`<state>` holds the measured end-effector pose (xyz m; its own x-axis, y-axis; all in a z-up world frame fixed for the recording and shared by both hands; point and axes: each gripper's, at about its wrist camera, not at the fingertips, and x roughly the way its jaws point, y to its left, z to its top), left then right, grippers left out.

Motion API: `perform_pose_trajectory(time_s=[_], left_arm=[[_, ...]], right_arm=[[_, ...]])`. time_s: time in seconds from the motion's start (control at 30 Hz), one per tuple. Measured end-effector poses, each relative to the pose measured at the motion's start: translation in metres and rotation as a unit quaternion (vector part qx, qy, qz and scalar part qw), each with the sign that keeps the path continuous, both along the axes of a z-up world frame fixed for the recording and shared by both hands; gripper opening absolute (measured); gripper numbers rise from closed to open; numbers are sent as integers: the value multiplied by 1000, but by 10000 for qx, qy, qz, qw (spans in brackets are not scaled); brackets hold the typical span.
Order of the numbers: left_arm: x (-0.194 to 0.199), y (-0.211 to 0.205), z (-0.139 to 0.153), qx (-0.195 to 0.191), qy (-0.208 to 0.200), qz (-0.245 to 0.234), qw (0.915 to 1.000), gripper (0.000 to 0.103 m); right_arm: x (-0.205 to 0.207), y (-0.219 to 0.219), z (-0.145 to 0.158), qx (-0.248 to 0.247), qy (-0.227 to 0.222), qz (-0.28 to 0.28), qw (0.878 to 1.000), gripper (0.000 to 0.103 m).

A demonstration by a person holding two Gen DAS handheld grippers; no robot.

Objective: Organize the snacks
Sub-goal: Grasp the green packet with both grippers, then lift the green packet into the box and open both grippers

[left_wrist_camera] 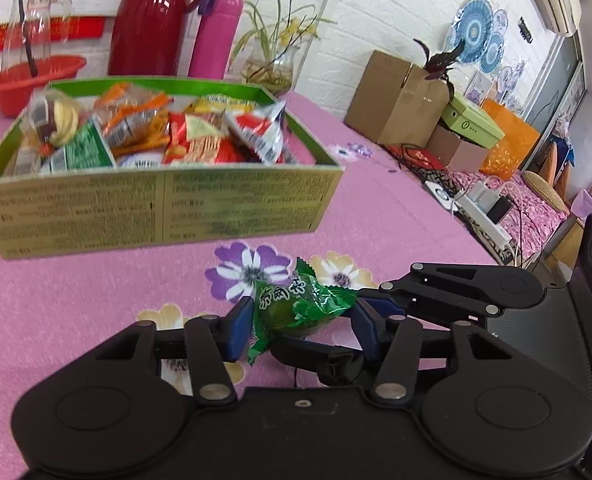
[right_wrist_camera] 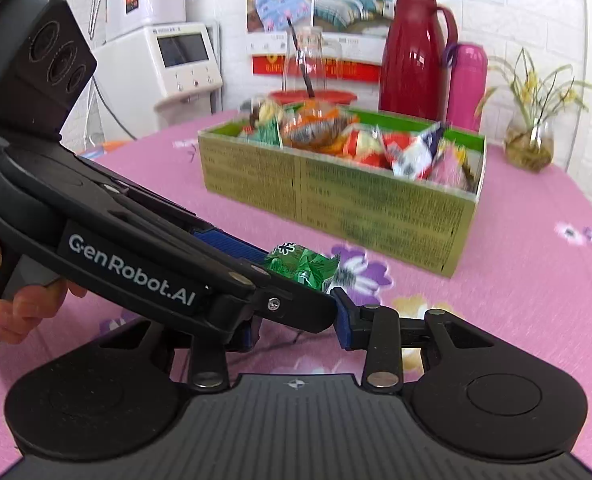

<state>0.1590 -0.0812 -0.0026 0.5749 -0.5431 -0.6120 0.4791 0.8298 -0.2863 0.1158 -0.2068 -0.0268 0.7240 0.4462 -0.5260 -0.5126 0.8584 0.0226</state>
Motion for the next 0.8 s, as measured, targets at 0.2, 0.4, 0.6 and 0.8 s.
perform_pose_trajectory(time_s=[0.2,0.4,0.6,0.8], left_arm=[[3,2,34,45,-494,-8,9988,40],[27,3,60,68,-905,78,9958,40],[63,9,67,-27,-1129,201,9934,41],[99,16,52,-158,-1082,709,9915,95]], right_arm=[[5,2,28,73,-485,-13,9988,63],[33,6,51,241,-882,-174,9957,64],[72,6,58,495,-1039,-318,9928,64],[112,9,42,641,-989,-490,9918,64]])
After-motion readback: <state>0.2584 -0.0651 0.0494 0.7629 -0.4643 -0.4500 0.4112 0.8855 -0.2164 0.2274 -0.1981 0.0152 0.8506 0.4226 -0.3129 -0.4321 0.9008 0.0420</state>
